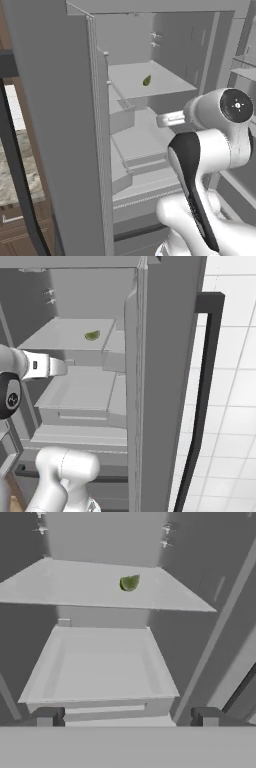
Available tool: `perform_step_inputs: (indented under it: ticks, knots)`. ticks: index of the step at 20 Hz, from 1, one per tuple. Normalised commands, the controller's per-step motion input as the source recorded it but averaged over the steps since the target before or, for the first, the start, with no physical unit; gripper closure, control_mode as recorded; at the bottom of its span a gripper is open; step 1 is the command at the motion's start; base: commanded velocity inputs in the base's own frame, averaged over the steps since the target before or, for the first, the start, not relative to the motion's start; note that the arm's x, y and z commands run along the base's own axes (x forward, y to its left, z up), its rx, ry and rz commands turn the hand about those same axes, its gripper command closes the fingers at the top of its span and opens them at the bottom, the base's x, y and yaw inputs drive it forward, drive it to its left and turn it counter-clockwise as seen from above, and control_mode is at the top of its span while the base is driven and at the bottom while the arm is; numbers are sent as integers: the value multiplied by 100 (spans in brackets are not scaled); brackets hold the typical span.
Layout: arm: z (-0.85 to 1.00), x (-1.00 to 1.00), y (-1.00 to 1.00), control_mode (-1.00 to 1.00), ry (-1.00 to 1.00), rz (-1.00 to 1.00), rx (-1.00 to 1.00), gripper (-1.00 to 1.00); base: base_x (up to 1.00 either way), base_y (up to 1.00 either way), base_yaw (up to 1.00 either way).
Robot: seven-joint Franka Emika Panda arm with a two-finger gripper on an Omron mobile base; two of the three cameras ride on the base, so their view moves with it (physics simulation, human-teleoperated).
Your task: There is a bowl on the dining counter. Grab a lemon wedge from the fridge and place it in the bowl. Then get the liquor bottle and glass cup from the cabinet and place them next to the bowl.
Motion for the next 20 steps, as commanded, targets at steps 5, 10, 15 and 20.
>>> perform_step_inputs:
  ticks: [5, 10, 15, 20]
  knots:
    - [35, 30, 7, -100, 0, -5, 1, -100, 0, 0, 0]
    - [2, 44, 1, -100, -13, 0, 0, -100, 0, 0, 0]
    - [0, 53, 0, -100, -18, 0, 0, -100, 0, 0, 0]
    - [0, 39, 4, -100, -8, 0, 0, -100, 0, 0, 0]
